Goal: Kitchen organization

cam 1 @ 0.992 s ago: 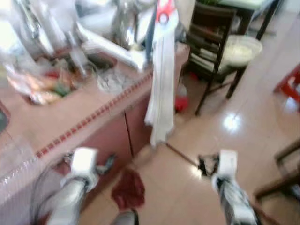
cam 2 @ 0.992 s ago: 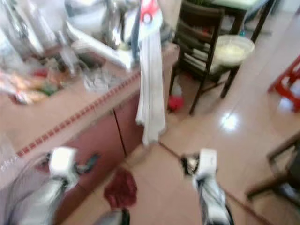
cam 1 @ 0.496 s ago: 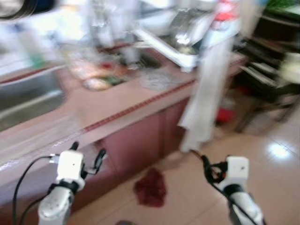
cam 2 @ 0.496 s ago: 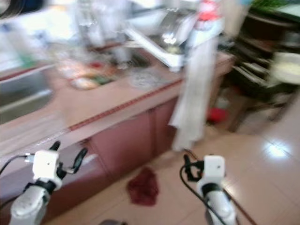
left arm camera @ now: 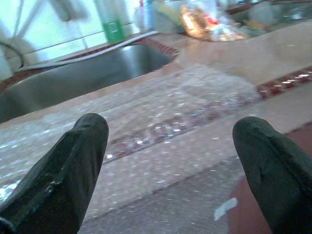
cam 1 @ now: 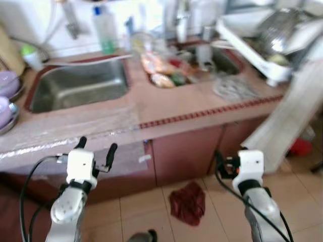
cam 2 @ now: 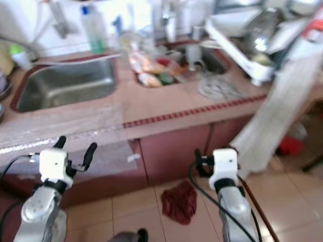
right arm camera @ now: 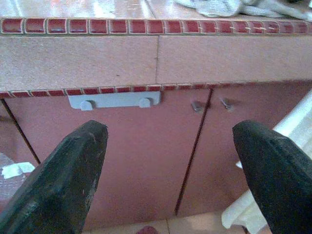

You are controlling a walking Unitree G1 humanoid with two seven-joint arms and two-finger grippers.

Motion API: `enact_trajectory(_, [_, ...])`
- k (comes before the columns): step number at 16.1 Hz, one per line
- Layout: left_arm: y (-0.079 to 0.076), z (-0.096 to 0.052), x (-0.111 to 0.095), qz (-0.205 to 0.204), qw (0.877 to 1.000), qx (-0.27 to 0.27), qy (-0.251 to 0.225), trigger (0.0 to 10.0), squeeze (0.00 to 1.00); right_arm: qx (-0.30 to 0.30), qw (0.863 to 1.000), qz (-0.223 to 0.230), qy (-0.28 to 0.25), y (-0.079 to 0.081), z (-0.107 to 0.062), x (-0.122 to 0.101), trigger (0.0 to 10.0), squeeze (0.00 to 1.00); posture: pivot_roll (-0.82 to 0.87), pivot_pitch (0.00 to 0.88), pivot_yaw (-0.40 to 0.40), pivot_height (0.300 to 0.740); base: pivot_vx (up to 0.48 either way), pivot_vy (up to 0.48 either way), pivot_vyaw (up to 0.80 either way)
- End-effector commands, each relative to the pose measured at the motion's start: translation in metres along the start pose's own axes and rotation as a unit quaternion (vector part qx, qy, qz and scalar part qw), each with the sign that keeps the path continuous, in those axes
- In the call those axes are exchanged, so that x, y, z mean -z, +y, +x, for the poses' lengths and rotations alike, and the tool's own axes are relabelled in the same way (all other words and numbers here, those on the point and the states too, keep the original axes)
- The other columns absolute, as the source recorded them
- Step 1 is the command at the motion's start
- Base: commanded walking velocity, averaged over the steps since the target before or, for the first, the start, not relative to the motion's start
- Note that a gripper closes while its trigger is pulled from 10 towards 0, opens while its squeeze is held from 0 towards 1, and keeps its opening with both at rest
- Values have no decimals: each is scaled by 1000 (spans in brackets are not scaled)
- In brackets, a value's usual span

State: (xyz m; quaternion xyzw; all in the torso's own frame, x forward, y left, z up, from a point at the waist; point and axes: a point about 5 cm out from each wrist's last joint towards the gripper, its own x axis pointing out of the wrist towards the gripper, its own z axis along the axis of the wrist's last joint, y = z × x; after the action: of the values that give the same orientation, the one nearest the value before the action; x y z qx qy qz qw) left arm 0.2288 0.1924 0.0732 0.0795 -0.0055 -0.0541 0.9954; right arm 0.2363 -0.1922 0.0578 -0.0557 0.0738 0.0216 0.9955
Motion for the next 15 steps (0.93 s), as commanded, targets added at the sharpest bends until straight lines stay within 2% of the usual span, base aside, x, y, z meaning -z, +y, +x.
enact_trajectory(1, [1, 4, -11, 7, 1000, -5, -15, 10000, 0, -8, 1000, -4, -14, 5, 2, -8, 10000, 0, 5, 0, 44, 740, 0, 0, 800])
enact_trajectory(5, [-15, 7, -26, 0, 1000, 2, -22, 10000, 0, -22, 999, -9, -23, 15, 3, -16, 10000, 0, 27, 0, 22, 740, 0, 0, 800])
enact_trajectory(8, [-20, -1, -27, -7, 1000, -9, -8, 10000, 0, -15, 1000, -9, -18, 18, 1, -13, 10000, 0, 15, 0, 29, 740, 0, 0, 800])
enact_trajectory(9, [-19, -3, -30, -14, 1000, -11, -6, 10000, 0, -16, 999, -12, -33, 23, -1, -22, 10000, 0, 5, 0, 31, 740, 0, 0, 800])
enact_trajectory(11, [-18, -1, -30, -28, 1000, 4, 5, 10000, 0, -2, 999, 14, -47, 26, -1, -31, 10000, 0, 13, 0, 32, 740, 0, 0, 0])
enact_trajectory(12, [-19, 1, -32, -20, 1000, 16, 1, 10000, 0, 1, 999, 10, -48, 27, 1, -34, 10000, 0, 21, 0, 27, 740, 0, 0, 0])
enact_trajectory(13, [-21, 3, -34, -22, 999, 34, -7, 10000, 0, 0, 999, 7, -45, 29, 5, -30, 10000, 0, 32, 0, 21, 740, 0, 0, 0])
enact_trajectory(14, [-20, 6, -33, -17, 999, 28, -5, 10000, 0, 4, 1000, 4, -30, 27, 9, -25, 10000, 0, 40, 0, 15, 740, 0, 0, 0])
enact_trajectory(15, [-22, 12, -30, -28, 1000, 9, -3, 10000, 0, 12, 1000, 11, -15, 25, 20, -18, 10000, 0, 41, 0, 21, 740, 0, 0, 0])
